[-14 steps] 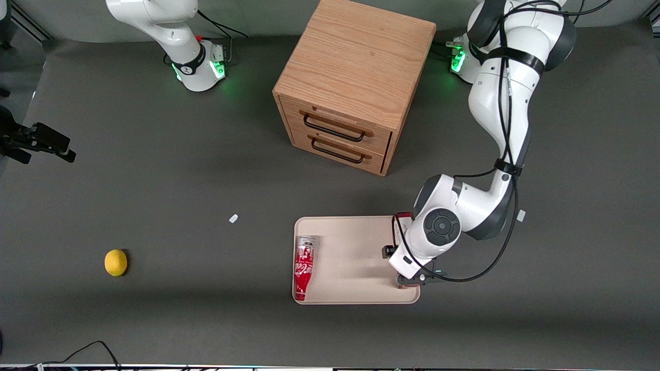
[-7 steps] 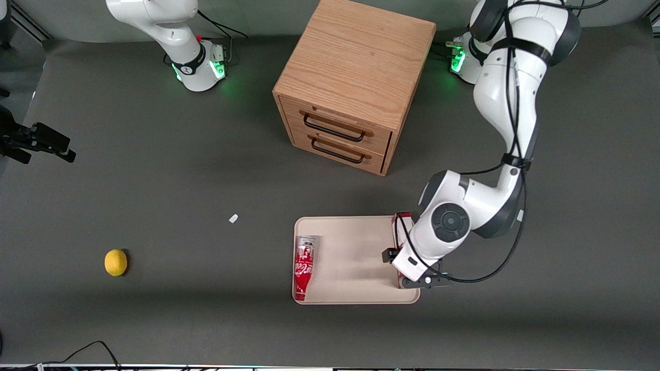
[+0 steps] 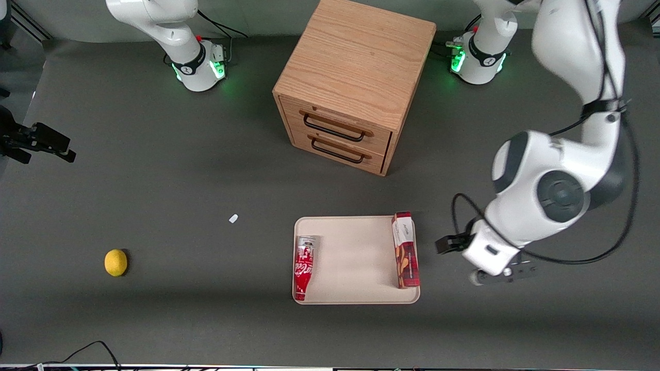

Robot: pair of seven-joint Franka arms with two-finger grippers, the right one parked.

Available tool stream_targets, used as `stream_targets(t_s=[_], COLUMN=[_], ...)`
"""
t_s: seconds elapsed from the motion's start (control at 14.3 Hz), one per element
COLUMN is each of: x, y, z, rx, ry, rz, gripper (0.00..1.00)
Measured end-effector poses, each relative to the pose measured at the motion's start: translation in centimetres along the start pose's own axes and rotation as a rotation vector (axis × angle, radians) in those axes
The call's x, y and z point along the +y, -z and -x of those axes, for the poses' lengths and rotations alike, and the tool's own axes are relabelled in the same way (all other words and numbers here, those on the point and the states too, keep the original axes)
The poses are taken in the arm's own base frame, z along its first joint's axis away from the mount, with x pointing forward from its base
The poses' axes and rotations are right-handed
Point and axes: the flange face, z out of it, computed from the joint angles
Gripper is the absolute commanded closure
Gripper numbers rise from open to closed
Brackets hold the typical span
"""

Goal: Place red cookie box on tray

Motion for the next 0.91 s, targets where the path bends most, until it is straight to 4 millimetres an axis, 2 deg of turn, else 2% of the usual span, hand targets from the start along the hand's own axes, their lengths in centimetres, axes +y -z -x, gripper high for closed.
stream_targets(t_s=[0.28, 0.42, 0.7, 0.91], x=[-8.4, -11.5, -15.2, -16.4], y=[4.7, 6.9, 11.7, 15.8], z=[2.1, 3.3, 7.1, 10.8], rx=[-0.059, -0.071, -0.046, -0.047], ry=[-0.100, -0.132, -0.112, -0.107], rz=[-0.043, -0.054, -0.071, -0.087], gripper=[0.00, 0.00, 0.00, 0.00])
